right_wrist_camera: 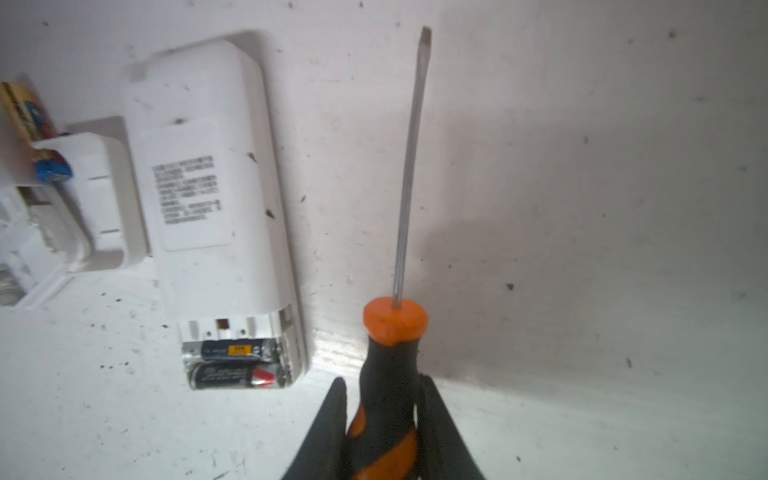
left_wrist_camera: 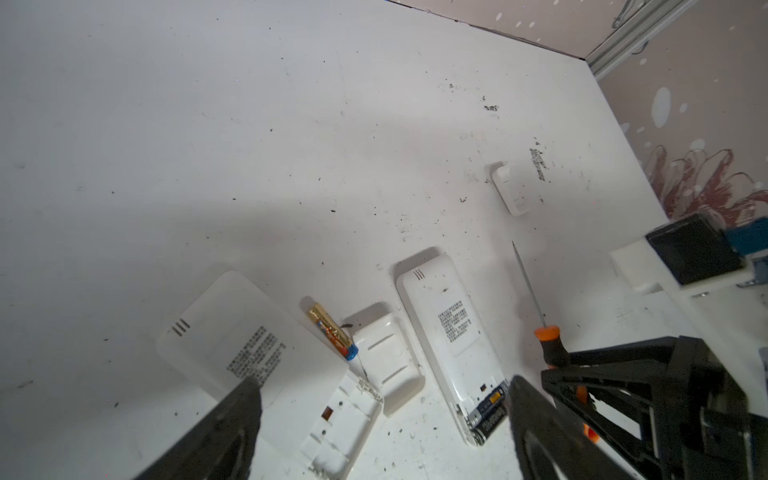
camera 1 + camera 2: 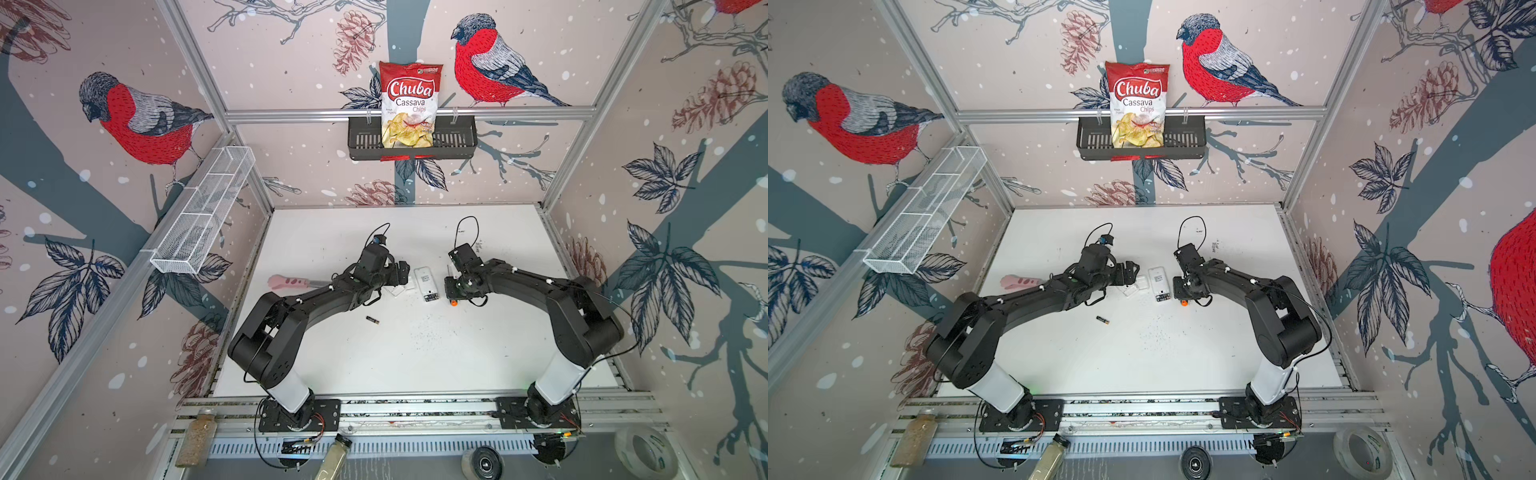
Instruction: Unload the batteries from the remote control
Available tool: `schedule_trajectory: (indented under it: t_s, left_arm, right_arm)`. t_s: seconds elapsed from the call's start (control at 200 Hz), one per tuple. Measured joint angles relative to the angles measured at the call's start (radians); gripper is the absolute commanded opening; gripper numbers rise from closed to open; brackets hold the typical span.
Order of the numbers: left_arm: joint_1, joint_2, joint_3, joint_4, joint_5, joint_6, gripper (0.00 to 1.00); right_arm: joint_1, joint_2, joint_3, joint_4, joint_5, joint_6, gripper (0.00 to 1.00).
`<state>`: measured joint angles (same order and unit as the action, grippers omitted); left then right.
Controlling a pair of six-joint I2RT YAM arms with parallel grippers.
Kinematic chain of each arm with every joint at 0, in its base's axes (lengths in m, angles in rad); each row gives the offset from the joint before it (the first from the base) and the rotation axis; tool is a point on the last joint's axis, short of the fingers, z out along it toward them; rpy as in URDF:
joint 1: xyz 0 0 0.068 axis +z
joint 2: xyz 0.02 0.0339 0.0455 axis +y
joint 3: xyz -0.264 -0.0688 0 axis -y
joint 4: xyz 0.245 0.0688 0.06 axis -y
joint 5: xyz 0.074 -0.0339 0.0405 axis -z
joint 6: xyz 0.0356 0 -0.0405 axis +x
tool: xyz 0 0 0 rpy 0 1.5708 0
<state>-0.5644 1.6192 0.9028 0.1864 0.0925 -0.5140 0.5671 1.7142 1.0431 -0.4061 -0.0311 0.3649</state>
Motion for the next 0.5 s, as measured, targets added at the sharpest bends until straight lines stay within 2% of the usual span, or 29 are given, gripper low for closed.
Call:
schedule_trajectory:
  t_s: [0.175,0.325,0.5]
  left_arm:
    - [0.066,-0.013,-0.068,0.101,0.158,-0.045,0.67]
    - [0.110,-0.038,-0.145,0.187,0.277,-0.099,0.66]
    - [0.116,-0.073,-0.168,0.241,0.330,-0.112,0.66]
  right_arm:
    - [0.063,-0.039,0.023,0.048,-0.021,-0.030,0.14]
    - [0.103,-0.045,0.065,0.092,-0.064,-0.079,0.15]
    - [0.167,0.008,0.141,0.114,-0.112,-0.130,0.15]
